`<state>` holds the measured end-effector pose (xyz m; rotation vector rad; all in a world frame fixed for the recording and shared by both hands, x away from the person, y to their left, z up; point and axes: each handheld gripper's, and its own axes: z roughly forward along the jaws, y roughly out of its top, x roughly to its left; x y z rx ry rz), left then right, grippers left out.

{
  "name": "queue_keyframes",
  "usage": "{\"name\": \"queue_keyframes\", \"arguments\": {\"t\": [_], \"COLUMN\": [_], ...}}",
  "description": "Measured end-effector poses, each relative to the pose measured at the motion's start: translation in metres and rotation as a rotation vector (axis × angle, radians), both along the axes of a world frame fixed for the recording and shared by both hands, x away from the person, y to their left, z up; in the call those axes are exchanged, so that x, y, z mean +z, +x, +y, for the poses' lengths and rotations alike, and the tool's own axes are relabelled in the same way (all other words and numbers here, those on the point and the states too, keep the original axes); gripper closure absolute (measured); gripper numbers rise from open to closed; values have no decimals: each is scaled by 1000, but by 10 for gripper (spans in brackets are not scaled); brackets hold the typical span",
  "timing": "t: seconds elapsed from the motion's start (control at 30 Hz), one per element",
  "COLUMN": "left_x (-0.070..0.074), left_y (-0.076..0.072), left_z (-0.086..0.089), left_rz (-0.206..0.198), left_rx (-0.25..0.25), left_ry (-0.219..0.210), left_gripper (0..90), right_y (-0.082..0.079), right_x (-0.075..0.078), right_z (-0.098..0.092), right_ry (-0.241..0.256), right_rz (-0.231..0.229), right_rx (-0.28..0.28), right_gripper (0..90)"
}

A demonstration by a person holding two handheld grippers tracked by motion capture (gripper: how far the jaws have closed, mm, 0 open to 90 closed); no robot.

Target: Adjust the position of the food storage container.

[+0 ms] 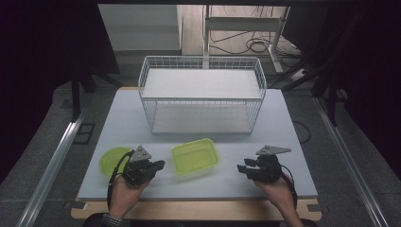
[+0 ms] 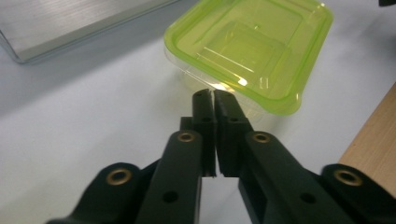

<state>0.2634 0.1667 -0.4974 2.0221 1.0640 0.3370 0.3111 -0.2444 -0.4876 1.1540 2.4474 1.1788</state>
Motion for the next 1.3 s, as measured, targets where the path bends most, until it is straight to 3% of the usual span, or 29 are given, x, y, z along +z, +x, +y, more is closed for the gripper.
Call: {"name": "queue_keyframes", "arguments": {"t": [0.1, 0.17, 0.23, 0.3, 0.4, 0.5, 0.53, 0.6, 0.67, 0.7, 0.8, 0.93, 1.07, 1.2, 1.3], "left_x": [-4, -4, -3, -1, 4, 7, 7, 2, 0, -2, -8, -13, -18, -19, -18], "left_y": [0, 5, 7, 15, 30, 56, 56, 72, 76, 78, 82, 86, 88, 87, 85], "left_z": [-1, -5, -6, -8, -14, -23, -23, -30, -31, -32, -33, -33, -37, -38, -40], "left_rz": [4, -5, -9, -27, -44, -44, -44, -35, -34, -36, -35, -24, -15, -6, -8], "left_rx": [3, 12, 14, 26, 55, 74, 74, 99, 109, 120, 151, 168, 161, 148, 137], "left_ry": [-13, -8, -8, 2, 16, 15, 15, 24, 25, 25, 27, 19, 23, 26, 27], "left_gripper": [727, 706, 725, 829, 895, 900, 900, 900, 900, 900, 900, 899, 900, 900, 900], "right_y": [4, 10, 12, 16, 23, 27, 27, 30, 33, 41, 52, 77, 94, 105, 104], "right_x": [2, 5, 6, 7, 8, 6, 6, 7, 8, 10, 11, 11, 5, -2, -1], "right_z": [3, 9, 11, 18, 30, 42, 43, 45, 45, 50, 59, 92, 113, 122, 121], "right_ry": [2, 16, 17, 19, 15, 1, -2, 0, 9, 40, 49, 31, -1, -8, -21], "right_rz": [-11, -10, -13, -19, -24, -24, -25, -25, -25, -21, -27, -46, -48, -38, -42], "right_rx": [1, 12, 18, 31, 47, 68, 68, 65, 60, 54, 57, 73, 72, 68, 79], "right_gripper": [495, 519, 532, 576, 671, 772, 788, 810, 820, 835, 841, 851, 852, 852, 851]}}
